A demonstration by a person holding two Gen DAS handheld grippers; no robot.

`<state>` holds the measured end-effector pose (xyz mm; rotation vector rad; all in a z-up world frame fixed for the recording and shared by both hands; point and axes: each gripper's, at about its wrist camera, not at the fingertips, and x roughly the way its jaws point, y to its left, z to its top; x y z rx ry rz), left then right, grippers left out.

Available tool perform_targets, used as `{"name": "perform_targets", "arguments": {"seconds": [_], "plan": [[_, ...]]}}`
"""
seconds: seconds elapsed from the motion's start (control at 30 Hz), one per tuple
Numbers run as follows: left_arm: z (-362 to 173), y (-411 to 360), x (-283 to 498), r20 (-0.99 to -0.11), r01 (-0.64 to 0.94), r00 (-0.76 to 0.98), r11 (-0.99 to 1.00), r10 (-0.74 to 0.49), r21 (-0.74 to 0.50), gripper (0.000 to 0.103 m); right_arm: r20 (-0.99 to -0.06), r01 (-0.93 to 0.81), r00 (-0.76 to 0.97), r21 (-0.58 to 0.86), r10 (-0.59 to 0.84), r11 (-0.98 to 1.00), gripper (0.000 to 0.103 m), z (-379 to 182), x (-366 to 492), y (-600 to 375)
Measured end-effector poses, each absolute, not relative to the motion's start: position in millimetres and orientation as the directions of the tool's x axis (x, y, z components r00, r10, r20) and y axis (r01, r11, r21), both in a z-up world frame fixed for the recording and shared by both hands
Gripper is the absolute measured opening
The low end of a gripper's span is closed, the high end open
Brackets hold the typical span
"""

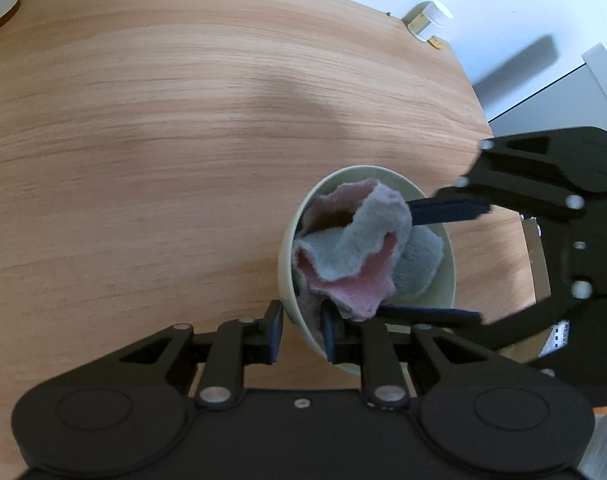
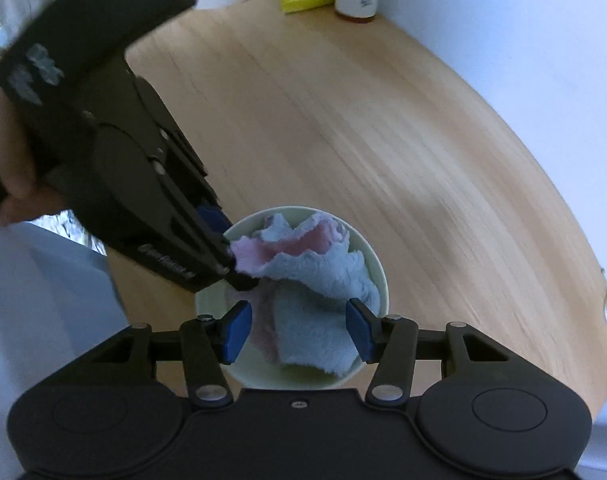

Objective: Clean bowl
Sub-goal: 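Rub the cloth around the bowl interior with the right gripper while the left holds the rim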

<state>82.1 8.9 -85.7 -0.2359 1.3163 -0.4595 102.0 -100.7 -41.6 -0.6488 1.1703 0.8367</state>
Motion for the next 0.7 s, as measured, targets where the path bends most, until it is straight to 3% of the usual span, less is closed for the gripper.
{"name": "perform_targets", "arguments": {"seconds": [0.27,0.4,0.5,0.57,0.7], "plan": [[-89.4,15.5,82.3,-0.863,0.165,0.151,0.873,-0.483,-0.459,0.021,-0.976,-0.920,0.177,-0.119,0.124,0.374,0.054,-70.1,90.9,-84.1],[-89.0,15.9,80.8,-0.860,0.165,0.149,0.870,-0.488,-0.465,0.021,-0.978,-0.923,0.169,-0.113,0.124,0.369,0.039,-75.5,92.9,-85.2],[-90.7,18.0,82.1,-0.853,0.162,0.139,0.861,-0.503,-0.482,0.022,-0.978,-0.919,0.161,-0.101,0.129,0.380,0.035,-76.1,94.5,-87.9],[-92.0,18.8,83.9,-0.848,0.174,0.129,0.854,-0.514,-0.491,0.024,-0.977,-0.908,0.167,-0.100,0.132,0.406,0.024,-75.3,94.6,-93.1],[-94.0,19.9,87.2,-0.842,0.191,0.114,0.843,-0.527,-0.502,0.024,-0.972,-0.839,0.181,-0.072,0.153,0.539,0.021,-68.5,104.8,-110.4]]}}
